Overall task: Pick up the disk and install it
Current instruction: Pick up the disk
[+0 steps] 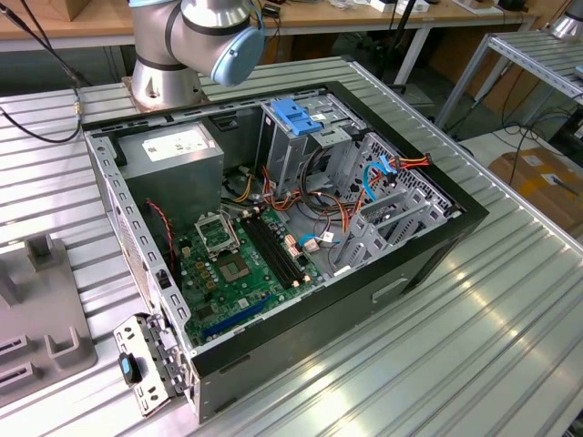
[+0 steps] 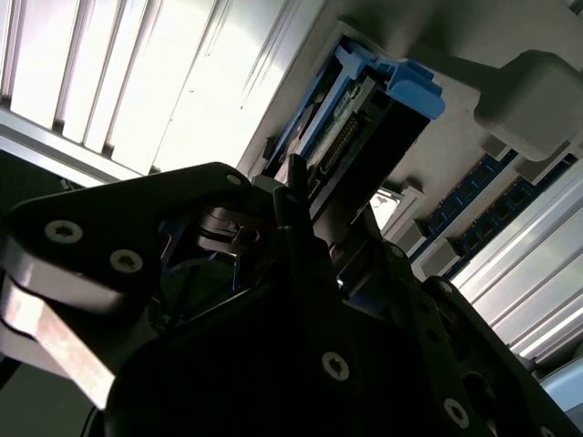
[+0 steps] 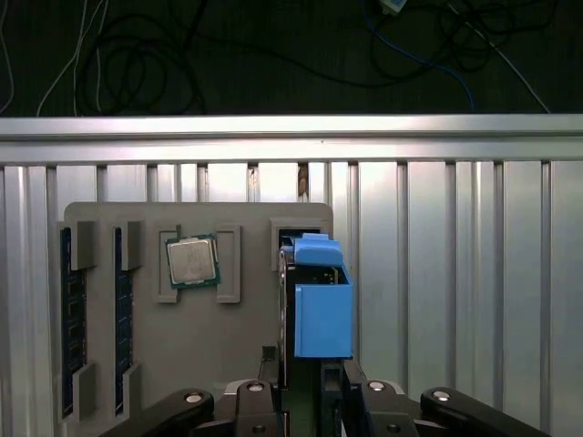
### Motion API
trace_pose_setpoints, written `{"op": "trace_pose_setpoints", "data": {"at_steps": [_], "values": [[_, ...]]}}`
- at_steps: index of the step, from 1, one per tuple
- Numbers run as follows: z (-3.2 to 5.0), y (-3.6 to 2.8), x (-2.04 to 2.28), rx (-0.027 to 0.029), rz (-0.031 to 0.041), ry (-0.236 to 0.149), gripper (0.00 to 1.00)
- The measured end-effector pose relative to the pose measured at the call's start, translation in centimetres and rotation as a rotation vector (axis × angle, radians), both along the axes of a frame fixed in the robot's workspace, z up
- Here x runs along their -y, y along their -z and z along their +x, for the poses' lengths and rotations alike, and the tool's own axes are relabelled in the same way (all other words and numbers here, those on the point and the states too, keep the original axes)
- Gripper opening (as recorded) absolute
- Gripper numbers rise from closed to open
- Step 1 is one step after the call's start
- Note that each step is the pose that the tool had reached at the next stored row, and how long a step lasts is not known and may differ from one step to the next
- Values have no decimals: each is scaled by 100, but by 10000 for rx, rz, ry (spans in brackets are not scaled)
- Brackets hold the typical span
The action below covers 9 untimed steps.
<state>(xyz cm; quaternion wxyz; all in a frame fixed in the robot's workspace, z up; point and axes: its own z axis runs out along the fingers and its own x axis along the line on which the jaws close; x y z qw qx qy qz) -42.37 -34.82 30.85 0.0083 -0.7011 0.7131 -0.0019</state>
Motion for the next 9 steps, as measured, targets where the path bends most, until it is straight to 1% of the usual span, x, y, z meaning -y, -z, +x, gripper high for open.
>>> {"op": "trace_pose_setpoints", "data": {"at_steps": [2,4,6,7,9], "values": [[0,-2,0,0,0,0,35],[0,-22,0,-3,-2,0,35],[0,-64,0,-1,-1,0,35],[0,-102,0,0,-1,0,35],[0,-159,0,0,-5,0,35]]}}
